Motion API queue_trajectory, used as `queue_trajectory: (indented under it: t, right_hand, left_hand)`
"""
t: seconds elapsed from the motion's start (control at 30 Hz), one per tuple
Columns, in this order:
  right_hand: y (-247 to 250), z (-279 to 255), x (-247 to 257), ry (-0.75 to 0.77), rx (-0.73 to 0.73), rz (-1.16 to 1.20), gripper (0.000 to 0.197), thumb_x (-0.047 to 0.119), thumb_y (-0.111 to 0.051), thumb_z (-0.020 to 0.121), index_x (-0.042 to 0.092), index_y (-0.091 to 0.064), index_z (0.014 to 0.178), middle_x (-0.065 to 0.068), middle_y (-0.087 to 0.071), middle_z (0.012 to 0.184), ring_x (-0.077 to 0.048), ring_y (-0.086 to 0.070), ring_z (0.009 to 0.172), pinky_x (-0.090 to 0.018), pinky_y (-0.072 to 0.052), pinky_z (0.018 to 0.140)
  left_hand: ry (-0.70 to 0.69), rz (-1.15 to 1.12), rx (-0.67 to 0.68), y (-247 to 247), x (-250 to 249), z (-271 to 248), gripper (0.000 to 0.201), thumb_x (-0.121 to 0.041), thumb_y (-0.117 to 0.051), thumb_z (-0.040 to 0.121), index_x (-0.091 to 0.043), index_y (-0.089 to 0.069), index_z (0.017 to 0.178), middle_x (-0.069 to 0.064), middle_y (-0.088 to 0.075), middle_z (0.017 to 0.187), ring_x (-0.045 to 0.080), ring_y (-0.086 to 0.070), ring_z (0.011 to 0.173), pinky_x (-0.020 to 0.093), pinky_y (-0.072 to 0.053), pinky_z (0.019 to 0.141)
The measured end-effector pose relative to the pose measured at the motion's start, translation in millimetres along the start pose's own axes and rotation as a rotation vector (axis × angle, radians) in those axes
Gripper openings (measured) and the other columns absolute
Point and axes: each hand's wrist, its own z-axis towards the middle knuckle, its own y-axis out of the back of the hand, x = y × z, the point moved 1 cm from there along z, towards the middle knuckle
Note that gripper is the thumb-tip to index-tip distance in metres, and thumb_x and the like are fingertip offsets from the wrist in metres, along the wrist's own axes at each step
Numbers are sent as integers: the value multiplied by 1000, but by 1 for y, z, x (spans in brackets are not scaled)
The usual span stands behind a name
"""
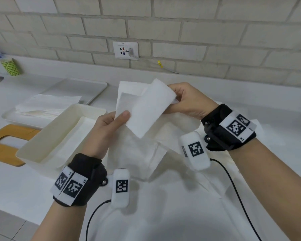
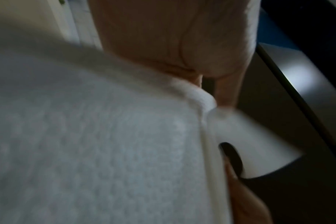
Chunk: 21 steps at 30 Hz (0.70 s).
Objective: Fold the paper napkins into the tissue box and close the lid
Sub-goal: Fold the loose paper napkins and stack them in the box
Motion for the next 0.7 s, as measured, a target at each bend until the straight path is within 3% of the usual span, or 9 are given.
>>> queue_trajectory:
  t: [0.07, 0.13, 0.2, 0.3, 0.37, 0.47, 0.57, 0.63, 0.7]
  right_hand:
    - [1, 0, -3, 16, -41, -63, 41, -14, -68, 72, 12, -63, 103, 10, -72, 83, 10, -59, 80, -9, -45, 79]
    - [-1, 2, -8, 31, -72, -109, 32, -8, -70, 72, -4, -63, 103, -7, -68, 89, 5, -58, 83, -12, -44, 81]
    - [-3, 4, -10, 56, -104, -133, 29, 3, -69, 71, 3, -61, 99, 1, -62, 89, 3, -57, 85, -16, -43, 85]
    - [-7, 6, -10, 99, -119, -144, 54, 7, -68, 70, 32, -45, 112, 2, -55, 106, -7, -56, 91, -28, -42, 92]
    - [-9, 6, -6, 105, -59, -143, 64, 6, -68, 70, 37, -39, 119, 2, -56, 103, -5, -54, 85, -21, -44, 81]
    - [-11, 9, -5, 97, -5, -235, 40, 7, -63, 73, 31, -53, 102, 20, -59, 89, 7, -54, 83, -10, -40, 74]
    - [-13, 12, -9, 79, -81, -190, 27, -3, -52, 78, 22, -61, 80, 14, -62, 81, 3, -57, 77, -13, -43, 72]
    - [-14, 12, -10, 77, -132, -107, 21, -1, -53, 81, 17, -62, 77, 12, -63, 74, 0, -58, 73, -15, -45, 70]
    - [-16, 12, -10, 90, -162, -70, 14, 1, -52, 78, 11, -61, 82, 9, -61, 74, 0, -55, 71, -13, -43, 68]
  left_hand:
    - [15, -17, -32, 0, 1, 1, 31, -41, -72, 74, -20, -64, 52, -8, -63, 58, 6, -58, 52, 16, -45, 52]
    - [21, 0, -58, -1, 2, 1, 32, -32, -72, 79, -18, -62, 52, -6, -60, 56, 7, -55, 50, 16, -43, 49]
    - [26, 18, -78, 1, 3, 1, 32, -34, -67, 80, -16, -59, 54, -5, -57, 55, 8, -52, 50, 18, -41, 49]
    - [23, 70, -111, 1, 6, 1, 39, -40, -65, 78, -20, -52, 47, -7, -47, 51, 8, -43, 48, 21, -31, 48]
    - [20, 90, -107, 1, 7, 1, 44, -47, -68, 74, -12, -53, 52, -1, -47, 56, 13, -43, 52, 25, -31, 51]
    - [43, 113, -94, 2, 7, -1, 38, -47, -67, 75, -14, -61, 56, -1, -57, 60, 14, -51, 57, 26, -37, 54]
    - [64, 77, -108, 1, 7, -2, 46, -49, -66, 73, -4, -61, 63, 9, -59, 67, 20, -52, 62, 30, -37, 59]
    - [90, 28, -136, -1, 7, -1, 47, -47, -69, 73, 0, -63, 67, 12, -59, 69, 21, -53, 62, 29, -38, 59]
    - [129, -24, -166, -1, 9, -1, 35, -38, -69, 80, -7, -66, 66, 8, -63, 66, 19, -57, 60, 28, -42, 58]
